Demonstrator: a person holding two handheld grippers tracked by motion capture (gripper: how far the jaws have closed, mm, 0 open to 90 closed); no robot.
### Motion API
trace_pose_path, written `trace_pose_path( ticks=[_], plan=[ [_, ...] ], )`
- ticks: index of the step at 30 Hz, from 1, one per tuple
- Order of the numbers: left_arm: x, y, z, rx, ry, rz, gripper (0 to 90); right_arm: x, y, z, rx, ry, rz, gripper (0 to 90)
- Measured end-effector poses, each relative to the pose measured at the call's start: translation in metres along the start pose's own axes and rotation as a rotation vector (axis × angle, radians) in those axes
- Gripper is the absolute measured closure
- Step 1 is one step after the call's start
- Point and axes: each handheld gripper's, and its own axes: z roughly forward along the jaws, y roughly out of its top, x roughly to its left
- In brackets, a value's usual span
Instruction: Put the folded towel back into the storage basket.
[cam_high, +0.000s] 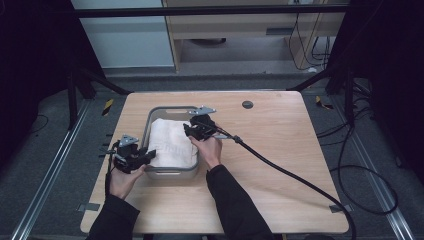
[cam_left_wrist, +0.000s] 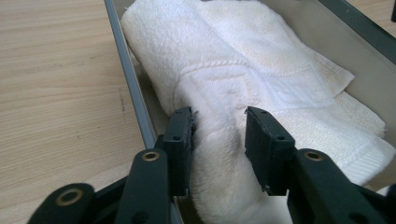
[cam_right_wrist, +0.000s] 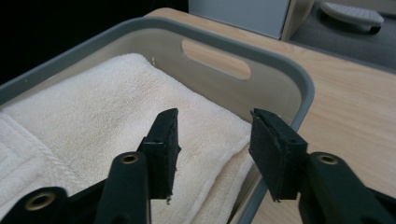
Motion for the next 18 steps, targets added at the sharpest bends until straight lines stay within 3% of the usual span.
trace_pose_path(
  ticks=[4,5,7,11,17,18],
  plan=[
    [-0.001,0.004,-0.013,-0.058,0.002,0.001,55.6,0.001,0.006,-0.011,-0.039,-0.003,-0.04,45.5],
    [-0.001,0.004,-0.013,-0.058,0.002,0.001,54.4,0.0,0.008,-0.015,-0.047,-0.002,-0.04,43.9],
    [-0.001,0.006,-0.024,-0.112,0.0,0.004,52.8,-0.001,0.009,-0.021,-0.065,0.001,-0.041,41.1],
    [-0.003,0.009,-0.035,-0.169,-0.011,0.013,47.8,-0.007,0.012,-0.04,-0.084,0.015,-0.029,33.2],
    [-0.009,0.007,-0.041,-0.198,-0.018,0.035,41.0,-0.019,0.01,-0.066,-0.102,0.025,-0.026,27.0],
    [-0.011,0.006,-0.042,-0.204,-0.022,0.041,39.5,-0.025,0.008,-0.078,-0.111,0.025,-0.026,24.9]
  ],
)
